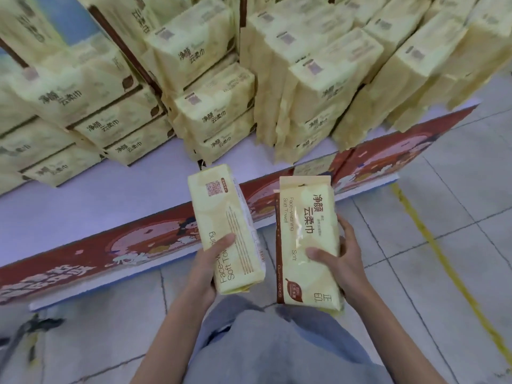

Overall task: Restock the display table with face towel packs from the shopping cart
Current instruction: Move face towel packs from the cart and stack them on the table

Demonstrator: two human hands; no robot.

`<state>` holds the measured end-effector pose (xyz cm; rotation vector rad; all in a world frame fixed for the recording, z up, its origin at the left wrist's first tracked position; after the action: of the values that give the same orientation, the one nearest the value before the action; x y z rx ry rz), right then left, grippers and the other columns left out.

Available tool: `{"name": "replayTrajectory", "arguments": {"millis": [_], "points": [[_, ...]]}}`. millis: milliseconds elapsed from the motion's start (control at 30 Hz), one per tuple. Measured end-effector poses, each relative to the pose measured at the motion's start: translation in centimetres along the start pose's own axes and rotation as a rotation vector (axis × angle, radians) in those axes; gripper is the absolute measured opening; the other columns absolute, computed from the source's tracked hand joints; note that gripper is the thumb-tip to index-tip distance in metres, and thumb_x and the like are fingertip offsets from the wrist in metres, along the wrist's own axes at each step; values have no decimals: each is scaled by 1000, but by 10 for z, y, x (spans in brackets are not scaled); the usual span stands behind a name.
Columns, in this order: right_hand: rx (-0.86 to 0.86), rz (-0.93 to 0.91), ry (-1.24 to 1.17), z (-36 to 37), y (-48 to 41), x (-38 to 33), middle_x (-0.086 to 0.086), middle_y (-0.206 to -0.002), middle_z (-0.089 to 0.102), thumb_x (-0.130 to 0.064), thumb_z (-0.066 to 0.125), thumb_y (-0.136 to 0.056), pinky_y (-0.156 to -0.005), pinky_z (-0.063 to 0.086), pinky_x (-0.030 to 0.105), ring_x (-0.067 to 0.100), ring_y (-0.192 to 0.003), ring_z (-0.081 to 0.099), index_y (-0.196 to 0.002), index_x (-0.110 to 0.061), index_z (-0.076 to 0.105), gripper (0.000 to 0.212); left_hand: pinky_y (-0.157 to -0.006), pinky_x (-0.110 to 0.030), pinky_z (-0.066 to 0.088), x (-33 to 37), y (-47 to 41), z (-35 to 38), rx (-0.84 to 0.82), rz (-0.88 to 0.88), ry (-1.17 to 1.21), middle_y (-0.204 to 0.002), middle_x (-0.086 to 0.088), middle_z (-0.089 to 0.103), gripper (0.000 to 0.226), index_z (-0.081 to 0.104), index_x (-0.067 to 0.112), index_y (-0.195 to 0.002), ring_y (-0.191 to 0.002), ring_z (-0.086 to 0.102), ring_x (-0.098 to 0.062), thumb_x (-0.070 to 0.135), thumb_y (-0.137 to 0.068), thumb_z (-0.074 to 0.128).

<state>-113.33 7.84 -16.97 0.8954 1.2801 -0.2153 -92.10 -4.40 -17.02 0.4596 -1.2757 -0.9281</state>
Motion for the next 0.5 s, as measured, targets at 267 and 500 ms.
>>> {"name": "replayTrajectory", "arguments": {"millis": [267,500], "points": [[-361,-263,359,57,-78,-97,-6,-129,52,-28,86,-46,-89,52,38,13,-114,55,-134,-44,33,104,-64,-46,60,14,15,-4,179,86,236,-92,-8,75,42,64,16,-107,-77,73,-26,24,-66,67],[-609,-526,488,154,-107,-183,-18,-129,48,-27,91,-48,-97,48,39,9,-119,51,-126,-59,30,104,-79,-53,54,41,2,-25,291,132,345,-108,-14,71,50,63,13,-113,-102,66,-38,28,-66,68]]}}
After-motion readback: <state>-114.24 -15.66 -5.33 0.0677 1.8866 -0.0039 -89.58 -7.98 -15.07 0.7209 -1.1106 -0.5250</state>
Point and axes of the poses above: each hand's wrist, its own y-axis away from the middle knuckle, its own z-axis out of the palm, x = y × z, the point moved 8 cm from there along -y, towards the middle knuckle
